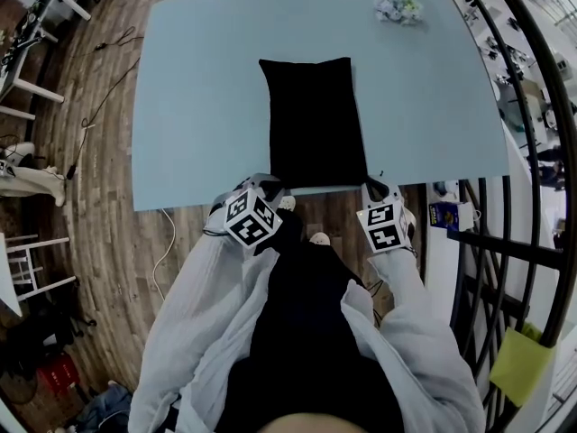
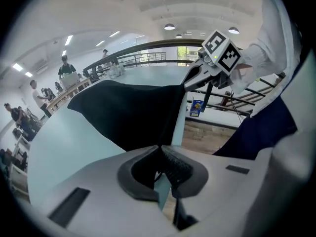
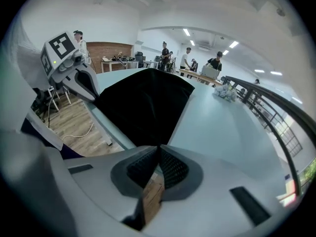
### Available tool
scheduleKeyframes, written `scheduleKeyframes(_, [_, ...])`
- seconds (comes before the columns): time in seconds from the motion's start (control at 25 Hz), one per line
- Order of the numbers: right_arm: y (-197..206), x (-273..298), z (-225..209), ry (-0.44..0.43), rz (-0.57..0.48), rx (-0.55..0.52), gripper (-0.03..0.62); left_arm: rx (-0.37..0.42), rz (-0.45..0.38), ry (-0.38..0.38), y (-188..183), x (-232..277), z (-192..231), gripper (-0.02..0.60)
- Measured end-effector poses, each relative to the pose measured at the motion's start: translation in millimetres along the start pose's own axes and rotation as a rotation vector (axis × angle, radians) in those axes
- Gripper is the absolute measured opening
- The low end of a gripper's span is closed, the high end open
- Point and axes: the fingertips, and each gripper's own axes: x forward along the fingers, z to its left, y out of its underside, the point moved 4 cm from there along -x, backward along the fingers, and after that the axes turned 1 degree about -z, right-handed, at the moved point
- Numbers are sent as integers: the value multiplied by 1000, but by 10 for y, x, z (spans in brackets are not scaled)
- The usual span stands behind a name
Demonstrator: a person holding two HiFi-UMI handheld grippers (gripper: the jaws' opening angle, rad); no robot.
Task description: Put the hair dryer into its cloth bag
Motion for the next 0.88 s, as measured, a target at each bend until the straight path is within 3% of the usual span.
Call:
scheduleKeyframes(0.32, [-5, 12, -27, -38, -16, 111, 43, 4, -5, -45, -23, 11, -20, 28])
scheduleKeyframes(0.44, [42, -12, -53, -66, -43, 180, 128, -39, -13, -27, -39, 2, -36, 39])
scheduleKeyframes(0.48, [64, -26, -47, -89, -49, 211, 165, -58, -20, -16, -47, -1, -47, 81])
scheduleKeyframes(0.52, [80, -45, -40, -106, -56, 234, 203, -79, -27, -2, -56, -4, -58, 174])
scheduleKeyframes(0.56, [92, -69, -37, -113, -63, 247, 216, -99, -35, 10, -64, -9, -69, 223])
scheduleKeyframes(0.72, [141, -233, -45, -112, -92, 268, 269, -159, -85, 13, -92, -80, -112, 245])
scheduleKeyframes(0.88, [169, -479, -1, -136, -153, 373, 316, -251, -159, -21, -114, -249, -144, 245])
